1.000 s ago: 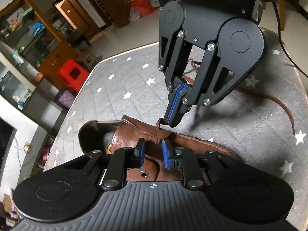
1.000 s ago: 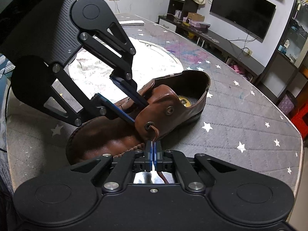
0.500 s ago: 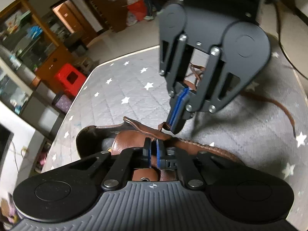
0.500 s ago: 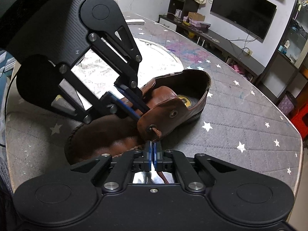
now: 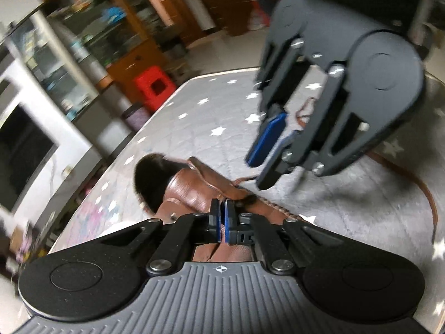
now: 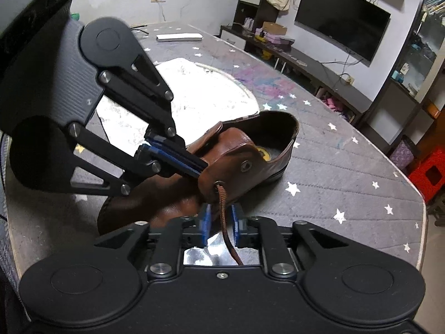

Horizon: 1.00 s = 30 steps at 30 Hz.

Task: Lace up shoes with both hands
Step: 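Push the lace tip into the eyelet with the right gripper while the left gripper holds the flap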

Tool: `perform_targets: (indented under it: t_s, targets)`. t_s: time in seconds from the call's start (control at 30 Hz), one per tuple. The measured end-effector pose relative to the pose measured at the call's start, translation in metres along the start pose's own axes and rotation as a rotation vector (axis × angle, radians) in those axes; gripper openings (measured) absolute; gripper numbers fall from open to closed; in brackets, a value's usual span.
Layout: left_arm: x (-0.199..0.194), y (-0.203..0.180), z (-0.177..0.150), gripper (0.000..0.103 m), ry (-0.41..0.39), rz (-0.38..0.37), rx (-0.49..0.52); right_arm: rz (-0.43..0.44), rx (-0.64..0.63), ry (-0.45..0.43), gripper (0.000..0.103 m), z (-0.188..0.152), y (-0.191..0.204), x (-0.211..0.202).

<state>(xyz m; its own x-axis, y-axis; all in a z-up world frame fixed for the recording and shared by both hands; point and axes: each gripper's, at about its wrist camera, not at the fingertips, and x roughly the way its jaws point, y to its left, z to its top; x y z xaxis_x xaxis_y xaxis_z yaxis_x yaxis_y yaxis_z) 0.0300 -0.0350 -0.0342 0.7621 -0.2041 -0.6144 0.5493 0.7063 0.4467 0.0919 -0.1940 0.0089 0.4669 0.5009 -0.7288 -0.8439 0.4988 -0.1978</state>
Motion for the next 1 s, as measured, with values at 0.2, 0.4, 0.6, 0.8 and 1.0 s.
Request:
perform_targets:
  t_s: [0.2, 0.4, 0.6, 0.8, 1.0]
  targets:
    - [-0.03, 0.005, -0.005, 0.0, -0.023, 0.105, -0.089, -0.032, -0.005, -0.018, 0.017, 0.003, 0.01, -0.007]
    - [-0.029, 0.001, -0.007, 0.0, -0.027, 0.072, 0.011, -0.049, -0.022, -0.04, 0.017, 0.01, 0.023, -0.008]
    - [-0.029, -0.003, -0.009, 0.002, -0.032, 0.04, 0.108, -0.055, -0.025, -0.032, 0.017, 0.009, 0.025, -0.006]
    - [-0.029, 0.002, -0.008, 0.003, -0.044, 0.03, 0.097, -0.076, 0.009, -0.04, 0.017, 0.007, 0.03, 0.008]
    - [-0.029, 0.007, -0.007, 0.003, -0.056, 0.021, 0.086, -0.158, 0.057, -0.094, 0.017, 0.004, 0.04, 0.008]
